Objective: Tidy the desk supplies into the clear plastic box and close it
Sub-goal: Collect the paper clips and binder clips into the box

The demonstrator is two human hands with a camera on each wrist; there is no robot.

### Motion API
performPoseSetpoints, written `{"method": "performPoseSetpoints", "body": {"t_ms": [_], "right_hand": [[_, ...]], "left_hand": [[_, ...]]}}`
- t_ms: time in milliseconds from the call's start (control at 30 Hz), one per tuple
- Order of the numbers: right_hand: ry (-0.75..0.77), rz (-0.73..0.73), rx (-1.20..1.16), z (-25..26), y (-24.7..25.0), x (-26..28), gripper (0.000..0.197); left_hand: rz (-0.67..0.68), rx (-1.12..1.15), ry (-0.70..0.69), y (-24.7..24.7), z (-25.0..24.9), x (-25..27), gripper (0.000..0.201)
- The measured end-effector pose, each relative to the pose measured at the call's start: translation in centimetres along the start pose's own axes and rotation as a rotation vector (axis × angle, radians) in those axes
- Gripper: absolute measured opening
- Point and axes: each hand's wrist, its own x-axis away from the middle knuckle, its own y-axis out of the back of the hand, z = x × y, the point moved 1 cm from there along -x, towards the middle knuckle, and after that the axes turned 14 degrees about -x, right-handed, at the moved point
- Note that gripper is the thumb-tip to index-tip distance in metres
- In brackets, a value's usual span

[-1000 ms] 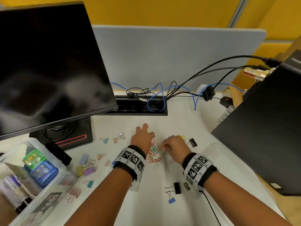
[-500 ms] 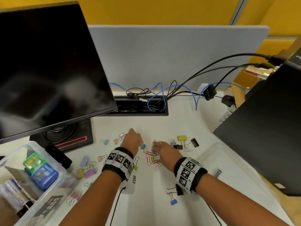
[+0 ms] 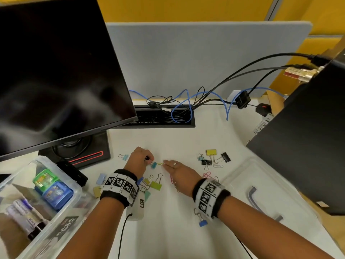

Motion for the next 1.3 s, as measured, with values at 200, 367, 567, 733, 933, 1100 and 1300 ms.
{"method": "performPoseSetpoints", "body": {"t_ms": [200, 367, 567, 733, 933, 1100, 1300], "right_hand": [[-0.044, 0.016, 0.160, 0.1, -0.4, 0.7, 0.057], [-0.060, -0.167, -0.065, -1.5, -0.6, 5.5, 0.051], [-0.401, -0.418, -0.092, -7.3, 2.5, 9.4, 0.052], [-0.394, -0.303, 0.036, -7.0, 2.1, 9.3, 0.049], [-0.449, -0.173, -0.018, -5.3, 1.2, 9.3, 0.047], [-0.503, -0.228, -0.083, -5.9, 1.3, 9.1, 0.039], [-0.554, -0.355, -0.107, -5.1, 0.5, 7.7, 0.033]], "left_hand": [[0.025, 0.037, 0.028, 0.5, 0.2, 0.9, 0.022], [0.135, 0.012, -0.043, 0.0, -0.5, 1.6, 0.041], [0.137, -0.260, -0.047, 0.2, -2.6, 2.7, 0.070], [0.124, -0.311, -0.246, -2.8, -6.4, 4.6, 0.058], [0.360, -0.593, -0.379, -6.7, -8.4, 5.6, 0.058], [0.432, -0.567, -0.351, -6.3, -7.0, 5.8, 0.064], [0.362, -0.554, -0.290, -5.9, -6.5, 6.1, 0.044]]}}
